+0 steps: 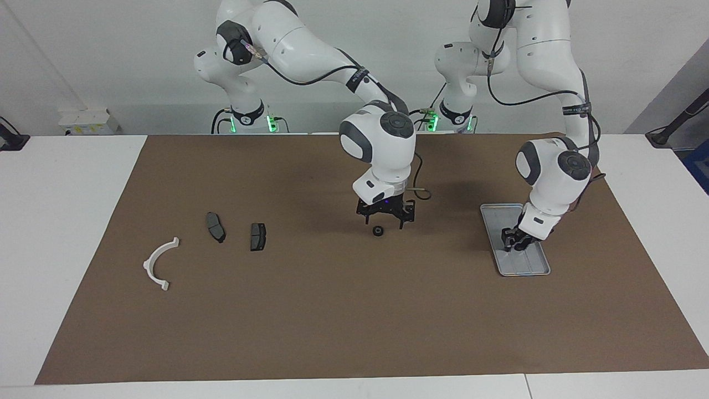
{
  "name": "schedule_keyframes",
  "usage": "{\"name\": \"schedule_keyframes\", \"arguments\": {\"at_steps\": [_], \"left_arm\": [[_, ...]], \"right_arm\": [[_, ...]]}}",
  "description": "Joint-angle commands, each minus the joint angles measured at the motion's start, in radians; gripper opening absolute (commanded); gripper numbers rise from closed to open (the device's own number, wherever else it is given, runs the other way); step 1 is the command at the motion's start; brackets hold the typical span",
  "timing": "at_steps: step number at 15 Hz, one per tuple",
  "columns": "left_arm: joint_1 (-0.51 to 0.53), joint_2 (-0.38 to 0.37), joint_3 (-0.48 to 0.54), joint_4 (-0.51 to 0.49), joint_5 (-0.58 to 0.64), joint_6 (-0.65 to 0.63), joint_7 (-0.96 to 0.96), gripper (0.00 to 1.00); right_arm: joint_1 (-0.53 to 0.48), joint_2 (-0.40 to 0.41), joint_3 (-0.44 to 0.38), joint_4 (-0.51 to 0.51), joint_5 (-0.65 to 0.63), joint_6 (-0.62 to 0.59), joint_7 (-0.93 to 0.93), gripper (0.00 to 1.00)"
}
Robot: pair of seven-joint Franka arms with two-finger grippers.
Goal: Place bearing gear from tray to pile
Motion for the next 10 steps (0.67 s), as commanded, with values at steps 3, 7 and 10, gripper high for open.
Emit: {"name": "schedule_keyframes", "arguments": {"at_steps": [3, 7, 10], "left_arm": [[0.022, -0.011, -0.009, -0.046, 0.011, 0.058, 0.008, 0.16], [0.01, -0.008, -0.01, -0.021, 0.002, 0.039, -0.01, 0.0], [0.002, -0.012, -0.026, 0.043, 0.001, -0.039, -0.093, 0.0]], "right_arm": [[-0.018, -0.014, 0.005, -0.094, -0.011, 0.095, -0.01, 1.0], [-0.016, -0.027, 0.008, -0.112, 0.006, 0.076, -0.011, 1.0], [-0.016, -0.043, 0.008, -0.166, 0.029, 0.089, -0.036, 1.0]]}}
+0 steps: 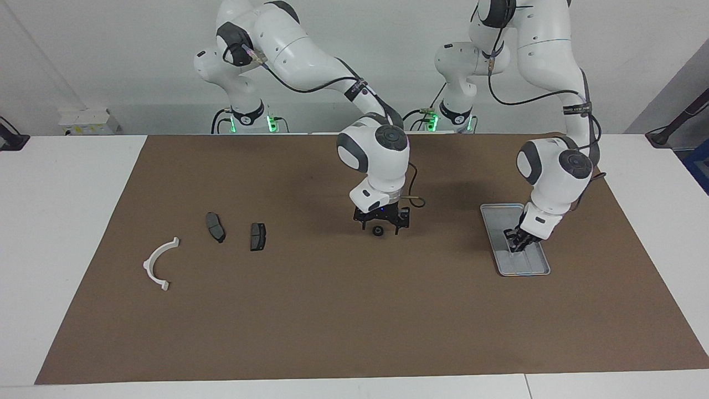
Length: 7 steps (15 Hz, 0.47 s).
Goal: Place bearing gear from tray to pile
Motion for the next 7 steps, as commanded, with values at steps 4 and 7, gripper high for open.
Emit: {"name": "schedule_keyframes", "arguments": {"at_steps": [4, 7], "left_arm": [[-0.075, -0.018, -0.024, 0.105, 0.002, -0.155, -0.2, 0.0], [-0.086, -0.023, -0.024, 0.11, 0.002, -0.171, -0.22, 0.0]], "right_arm": [[-0.013, -0.058, 0.012, -0.106, 0.048, 0.028, -0.061, 1.0], [-0.013, -0.059, 0.01, -0.112, 0.076, 0.028, -0.077, 1.0]]}}
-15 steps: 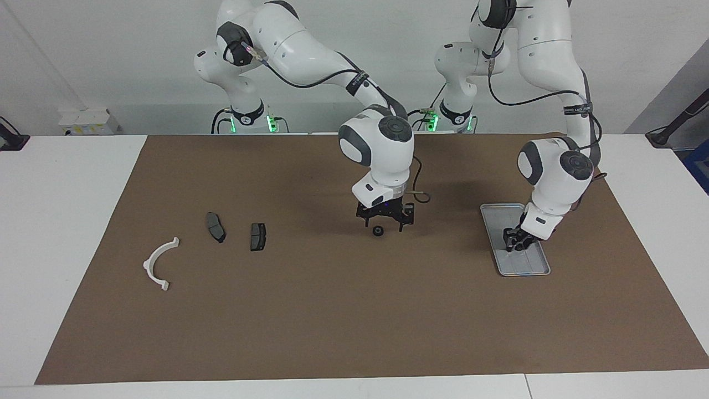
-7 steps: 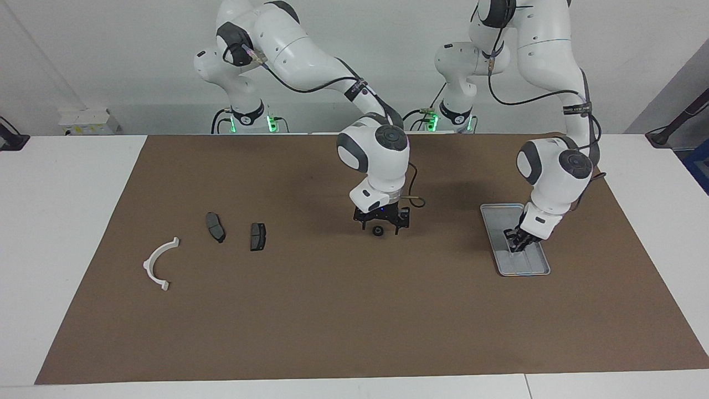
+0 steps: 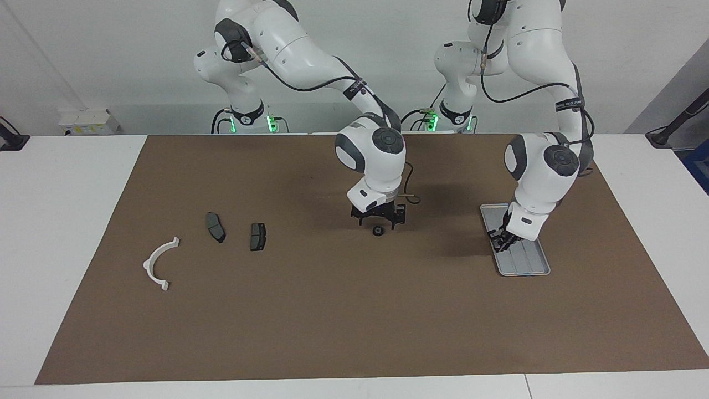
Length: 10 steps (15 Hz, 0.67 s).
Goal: Place bearing gear from tray to pile
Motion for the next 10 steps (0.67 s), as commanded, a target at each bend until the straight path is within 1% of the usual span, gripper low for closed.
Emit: {"name": "schedule_keyframes", "arguments": {"at_steps": [1, 5, 9, 10], "left_arm": [[-0.004, -0.013, 0.01, 0.004, 0.002, -0.028, -0.018, 0.0], [0.007, -0.016, 0.01, 0.004, 0.002, -0.022, -0.015, 0.0], [0.007, -0.016, 0.01, 0.002, 0.002, -0.023, -0.015, 0.0], [0.008, -0.016, 0.01, 0.002, 0.002, -0.023, -0.016, 0.0]], "right_arm": [[-0.014, -0.034, 0.009, -0.055, 0.03, 0.031, -0.034, 1.0], [-0.014, -0.034, 0.009, -0.091, 0.03, 0.088, -0.038, 1.0], [-0.012, -0.028, 0.009, -0.095, 0.03, 0.108, -0.037, 1.0], [-0.012, -0.029, 0.009, -0.095, 0.03, 0.108, -0.037, 0.96]]}}
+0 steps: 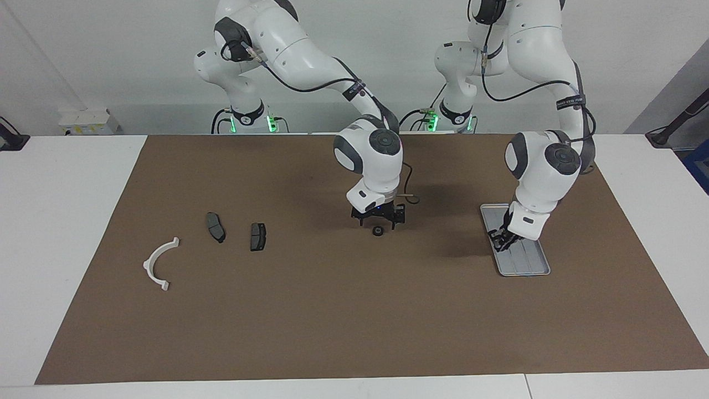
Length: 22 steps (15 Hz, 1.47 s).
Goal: Place bearing gear from tray to pile
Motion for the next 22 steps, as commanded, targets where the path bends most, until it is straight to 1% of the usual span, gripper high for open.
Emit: {"name": "schedule_keyframes", "arguments": {"at_steps": [1, 3, 9, 10, 12, 13, 14, 15, 17, 18, 20, 22], "left_arm": [[0.004, -0.015, -0.001, -0.003, 0.002, -0.02, -0.01, 0.0], [0.002, -0.017, -0.001, -0.003, 0.002, -0.02, -0.012, 0.0], [-0.001, -0.017, -0.001, -0.004, 0.002, -0.022, -0.013, 0.0], [-0.001, -0.017, -0.001, -0.004, 0.002, -0.022, -0.013, 0.0], [-0.003, -0.017, -0.001, -0.004, 0.002, -0.02, -0.015, 0.0], [-0.004, -0.017, -0.001, -0.004, 0.002, -0.02, -0.015, 0.0], [-0.003, -0.017, -0.001, -0.004, 0.001, -0.02, -0.015, 0.0], [-0.004, -0.017, -0.001, -0.004, 0.002, -0.02, -0.015, 0.0], [-0.007, -0.017, -0.001, -0.001, -0.005, -0.022, -0.026, 0.0], [-0.012, -0.017, -0.004, 0.003, -0.016, -0.02, -0.062, 0.0], [-0.064, -0.015, -0.008, 0.02, -0.019, -0.029, -0.143, 0.0], [-0.114, -0.015, -0.008, 0.031, -0.019, -0.034, -0.243, 0.0]], "right_arm": [[-0.012, -0.024, 0.009, -0.037, 0.021, 0.027, -0.027, 0.93], [-0.012, -0.025, 0.009, -0.047, 0.021, 0.038, -0.027, 0.85], [-0.012, -0.024, 0.009, -0.061, 0.021, 0.058, -0.024, 0.84], [-0.011, -0.021, 0.009, -0.061, 0.021, 0.065, -0.024, 0.77], [-0.011, -0.021, 0.009, -0.061, 0.021, 0.064, -0.022, 0.54], [-0.008, -0.021, 0.009, -0.061, 0.021, 0.061, -0.021, 0.38], [-0.008, -0.021, 0.007, -0.061, 0.021, 0.056, -0.021, 0.16], [-0.008, -0.022, 0.007, -0.058, 0.019, 0.047, -0.021, 0.0], [-0.009, -0.027, 0.006, -0.023, 0.018, -0.019, -0.019, 0.0], [-0.012, -0.027, 0.004, 0.017, 0.015, -0.063, -0.021, 0.0], [-0.038, -0.039, 0.001, 0.074, 0.003, -0.149, -0.041, 0.0], [-0.102, -0.103, 0.003, 0.086, 0.013, -0.217, -0.131, 0.0]]}}
